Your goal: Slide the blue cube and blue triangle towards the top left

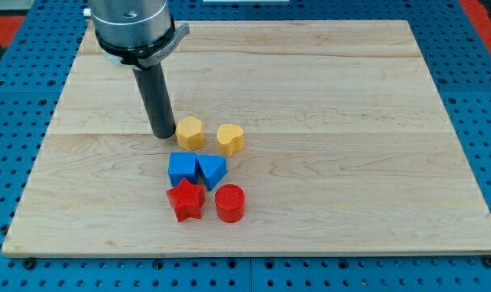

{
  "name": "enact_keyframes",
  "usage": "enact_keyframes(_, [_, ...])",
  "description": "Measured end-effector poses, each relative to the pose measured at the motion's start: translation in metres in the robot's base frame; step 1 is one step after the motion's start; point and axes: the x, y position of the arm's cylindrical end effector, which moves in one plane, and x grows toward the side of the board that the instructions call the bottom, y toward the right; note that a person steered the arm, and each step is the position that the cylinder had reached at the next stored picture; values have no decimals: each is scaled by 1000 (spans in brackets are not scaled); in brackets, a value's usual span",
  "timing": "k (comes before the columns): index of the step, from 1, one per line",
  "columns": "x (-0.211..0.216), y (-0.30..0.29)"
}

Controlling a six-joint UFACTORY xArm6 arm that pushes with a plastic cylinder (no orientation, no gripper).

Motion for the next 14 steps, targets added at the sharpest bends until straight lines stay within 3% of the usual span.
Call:
enact_keyframes(3, [4, -48])
enact_keyframes(4, [52, -60])
enact_keyframes(5, [86, -28])
enact_keyframes(8, [85, 30])
enact_keyframes(12, [68, 28])
enact_keyframes(14, [69, 148])
